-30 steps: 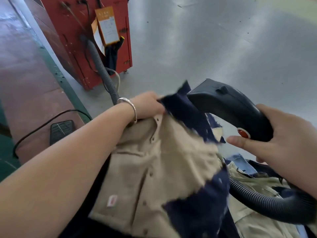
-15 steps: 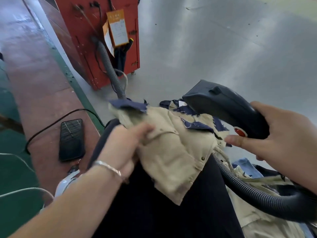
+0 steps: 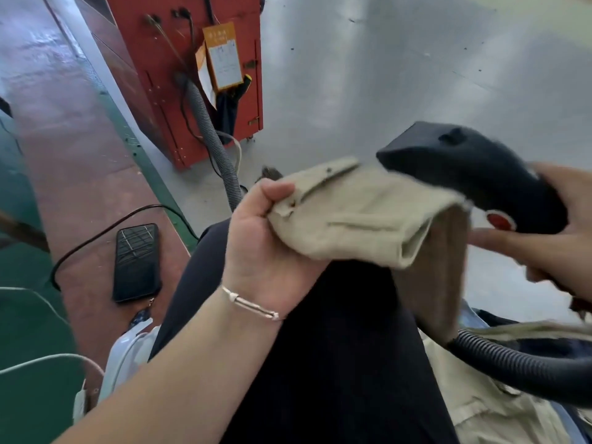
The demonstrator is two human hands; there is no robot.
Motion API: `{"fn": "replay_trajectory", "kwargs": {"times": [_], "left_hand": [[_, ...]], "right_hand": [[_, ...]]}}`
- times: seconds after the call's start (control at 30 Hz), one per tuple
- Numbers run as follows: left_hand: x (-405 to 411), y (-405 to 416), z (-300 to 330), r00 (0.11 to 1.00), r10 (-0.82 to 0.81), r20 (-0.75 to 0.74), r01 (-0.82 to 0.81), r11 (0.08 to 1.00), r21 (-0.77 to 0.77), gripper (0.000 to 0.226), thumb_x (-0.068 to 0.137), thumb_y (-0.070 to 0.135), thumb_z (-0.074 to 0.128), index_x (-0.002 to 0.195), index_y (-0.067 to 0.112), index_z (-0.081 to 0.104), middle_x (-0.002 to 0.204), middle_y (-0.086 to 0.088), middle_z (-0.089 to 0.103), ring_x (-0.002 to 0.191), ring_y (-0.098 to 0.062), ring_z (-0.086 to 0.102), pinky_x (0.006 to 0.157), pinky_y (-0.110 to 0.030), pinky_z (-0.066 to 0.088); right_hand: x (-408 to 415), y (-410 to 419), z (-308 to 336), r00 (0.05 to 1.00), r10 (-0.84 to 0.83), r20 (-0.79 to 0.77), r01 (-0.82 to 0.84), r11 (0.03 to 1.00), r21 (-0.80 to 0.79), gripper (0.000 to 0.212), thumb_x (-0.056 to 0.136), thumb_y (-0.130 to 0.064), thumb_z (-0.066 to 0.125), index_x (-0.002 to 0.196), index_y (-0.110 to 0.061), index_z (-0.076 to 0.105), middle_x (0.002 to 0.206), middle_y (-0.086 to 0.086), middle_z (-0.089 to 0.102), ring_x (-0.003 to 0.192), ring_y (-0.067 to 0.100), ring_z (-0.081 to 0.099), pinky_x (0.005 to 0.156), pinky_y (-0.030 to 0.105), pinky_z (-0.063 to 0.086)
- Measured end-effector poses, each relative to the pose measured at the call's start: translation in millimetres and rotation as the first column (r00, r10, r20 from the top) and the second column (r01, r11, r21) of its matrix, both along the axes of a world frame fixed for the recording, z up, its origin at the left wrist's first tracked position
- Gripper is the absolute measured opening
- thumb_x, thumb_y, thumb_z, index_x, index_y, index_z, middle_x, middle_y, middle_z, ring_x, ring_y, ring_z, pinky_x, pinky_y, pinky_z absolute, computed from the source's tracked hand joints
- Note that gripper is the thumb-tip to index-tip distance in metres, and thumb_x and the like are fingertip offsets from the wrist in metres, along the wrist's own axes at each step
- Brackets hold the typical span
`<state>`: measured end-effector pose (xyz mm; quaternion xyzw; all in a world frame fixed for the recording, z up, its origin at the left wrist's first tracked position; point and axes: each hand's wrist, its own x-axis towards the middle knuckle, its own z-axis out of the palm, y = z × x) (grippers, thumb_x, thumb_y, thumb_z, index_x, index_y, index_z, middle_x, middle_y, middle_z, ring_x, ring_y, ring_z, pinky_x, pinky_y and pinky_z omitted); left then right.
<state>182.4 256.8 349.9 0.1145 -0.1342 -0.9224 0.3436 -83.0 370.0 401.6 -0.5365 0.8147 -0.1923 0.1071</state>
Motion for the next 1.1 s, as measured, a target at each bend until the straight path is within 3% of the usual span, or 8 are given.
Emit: {"fn": "replay_trajectory", "kwargs": {"times": [0.1,0.27,0.43,0.63,0.77,0.83,0.9,1.1], "left_hand": [[-23.6,19.0,-14.8,0.995,0.077,-0.061,-0.076,0.997,0.024,0.045,0.072,0.008,0.045,0.113,0.003,0.064,0.127,-0.017,0.057,0.118,-0.033,0.052,0.100,-0.044,0.044],[-31.2,70.3,-66.4,0.701,-0.066,0.710,0.115,0.993,-0.022,0.009,0.082,0.000,0.059,0.083,0.006,0.066,0.080,-0.011,0.066,0.074,-0.019,0.064,0.066,-0.034,0.056],[-28.9,74.9,-68.5,0.687,-0.124,0.716,0.174,0.985,0.003,0.021,0.085,0.008,0.068,0.103,0.000,0.064,0.099,-0.020,0.070,0.078,-0.029,0.070,0.058,-0.037,0.059],[-19.6,86.2,-63.9,0.606,-0.269,0.748,0.400,0.917,0.006,0.030,0.092,0.026,0.059,0.103,-0.002,0.062,0.084,-0.014,0.073,0.060,-0.024,0.069,0.045,-0.023,0.051],[7.2,71.5,-43.8,0.245,-0.008,0.969,0.799,0.569,-0.197,0.045,0.089,0.053,0.048,0.074,0.013,0.062,0.073,-0.002,0.074,0.047,-0.013,0.062,0.041,-0.021,0.044],[24.5,55.5,-37.6,0.214,0.677,0.704,0.846,0.232,-0.480,0.043,0.082,0.056,0.048,0.067,0.017,0.057,0.059,0.009,0.065,0.048,-0.007,0.057,0.048,-0.025,0.047],[33.5,41.3,-32.9,0.257,0.915,0.310,0.800,-0.021,-0.600,0.024,0.076,0.046,0.059,0.066,0.024,0.058,0.062,0.010,0.059,0.058,-0.008,0.056,0.053,-0.030,0.048],[11.7,56.5,-73.6,0.330,0.868,0.371,0.865,-0.121,-0.486,0.044,0.054,0.035,0.081,0.093,0.015,0.075,0.093,0.001,0.071,0.078,-0.017,0.068,0.059,-0.024,0.055]], "right_hand": [[-39.7,10.1,-12.6,0.998,-0.068,0.012,0.068,0.998,-0.011,0.067,0.048,-0.098,0.060,0.097,-0.054,0.057,0.063,-0.026,0.065,0.030,0.007,0.055,0.037,0.023,0.048],[1.5,7.3,11.9,1.000,0.003,-0.007,-0.003,0.998,0.064,0.068,0.057,-0.089,0.068,0.111,-0.048,0.057,0.064,-0.013,0.068,0.035,0.011,0.061,0.028,0.029,0.046],[66.0,2.6,17.9,0.992,0.100,-0.071,-0.085,0.977,0.198,0.050,0.059,-0.083,0.061,0.090,-0.045,0.052,0.064,-0.018,0.064,0.040,0.007,0.058,0.047,0.044,0.055],[88.9,-3.4,1.4,0.975,0.177,-0.134,-0.104,0.898,0.428,0.040,0.062,-0.066,0.074,0.085,-0.060,0.042,0.068,-0.029,0.060,0.052,-0.003,0.047,0.049,0.029,0.034],[87.9,-6.4,-14.3,0.960,0.228,-0.163,-0.120,0.860,0.496,0.040,0.067,-0.069,0.072,0.084,-0.064,0.036,0.062,-0.019,0.051,0.059,-0.005,0.047,0.050,0.023,0.031],[87.5,-8.1,-18.8,0.958,0.231,-0.171,-0.115,0.855,0.506,0.035,0.070,-0.070,0.070,0.084,-0.058,0.040,0.067,-0.020,0.051,0.060,-0.005,0.047,0.050,0.020,0.029],[87.0,-9.7,-21.4,0.958,0.225,-0.176,-0.109,0.857,0.503,0.035,0.070,-0.069,0.069,0.085,-0.049,0.044,0.070,-0.019,0.053,0.062,-0.004,0.048,0.050,0.020,0.030],[86.5,-14.4,-20.3,0.968,0.204,-0.149,-0.099,0.849,0.519,0.038,0.070,-0.066,0.072,0.085,-0.056,0.038,0.063,-0.014,0.056,0.060,-0.002,0.051,0.052,0.024,0.034]]}}
